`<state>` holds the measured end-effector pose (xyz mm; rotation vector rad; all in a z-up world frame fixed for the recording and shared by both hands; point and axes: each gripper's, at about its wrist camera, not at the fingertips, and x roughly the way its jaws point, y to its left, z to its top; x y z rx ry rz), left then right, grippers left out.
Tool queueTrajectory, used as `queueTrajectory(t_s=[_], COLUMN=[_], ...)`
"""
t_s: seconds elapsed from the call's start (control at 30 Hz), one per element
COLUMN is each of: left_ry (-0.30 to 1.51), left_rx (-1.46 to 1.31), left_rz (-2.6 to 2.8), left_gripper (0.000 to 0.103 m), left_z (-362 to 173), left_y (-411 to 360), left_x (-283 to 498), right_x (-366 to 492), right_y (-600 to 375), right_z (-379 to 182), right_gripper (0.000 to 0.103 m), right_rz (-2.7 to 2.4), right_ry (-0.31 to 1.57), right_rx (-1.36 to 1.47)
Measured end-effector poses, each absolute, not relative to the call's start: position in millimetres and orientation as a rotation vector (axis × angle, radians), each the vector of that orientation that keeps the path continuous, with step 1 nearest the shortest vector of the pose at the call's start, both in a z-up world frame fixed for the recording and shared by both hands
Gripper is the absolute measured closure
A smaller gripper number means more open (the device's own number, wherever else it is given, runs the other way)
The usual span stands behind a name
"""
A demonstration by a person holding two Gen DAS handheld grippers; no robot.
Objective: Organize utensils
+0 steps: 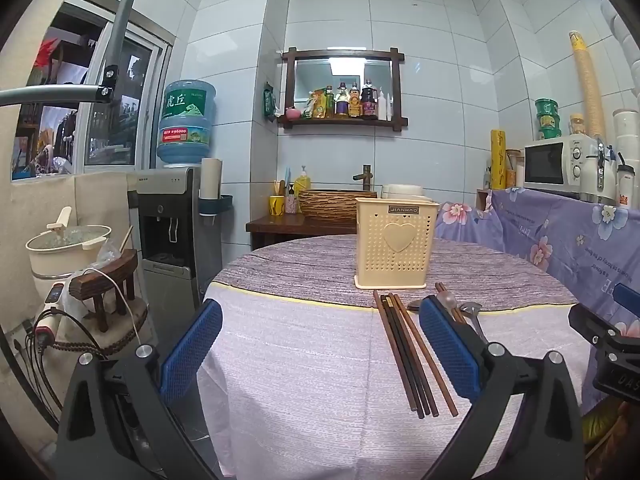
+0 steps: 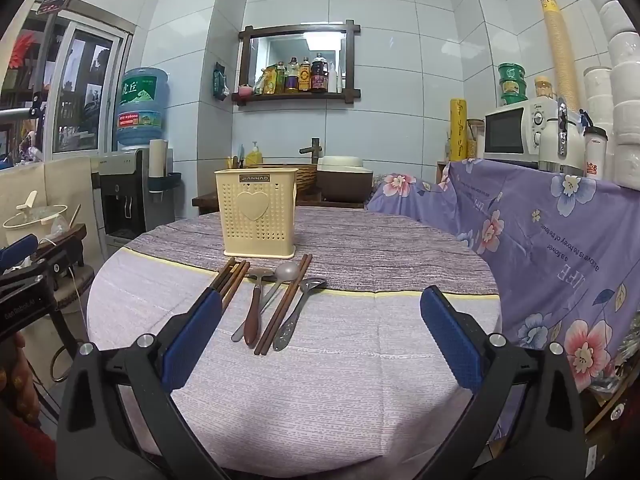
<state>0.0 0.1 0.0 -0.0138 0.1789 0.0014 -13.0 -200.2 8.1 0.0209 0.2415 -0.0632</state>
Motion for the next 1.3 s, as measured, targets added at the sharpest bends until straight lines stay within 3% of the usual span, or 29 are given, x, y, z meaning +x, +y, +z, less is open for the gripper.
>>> queueTrajectory(t_s=[1.3], left_ry=[0.18], left_rx=[-0.012], left_rz=[0.001], left_gripper=[0.005], left_z=[-0.8], left_y=[-0.1], left_x=[-0.3], right_x=[-10.7], right_y=[-198.0], right_z=[3.3], right_gripper=[0.005], right_rz=[-0.06], right_ry=[0.248], right_rx=[0.014])
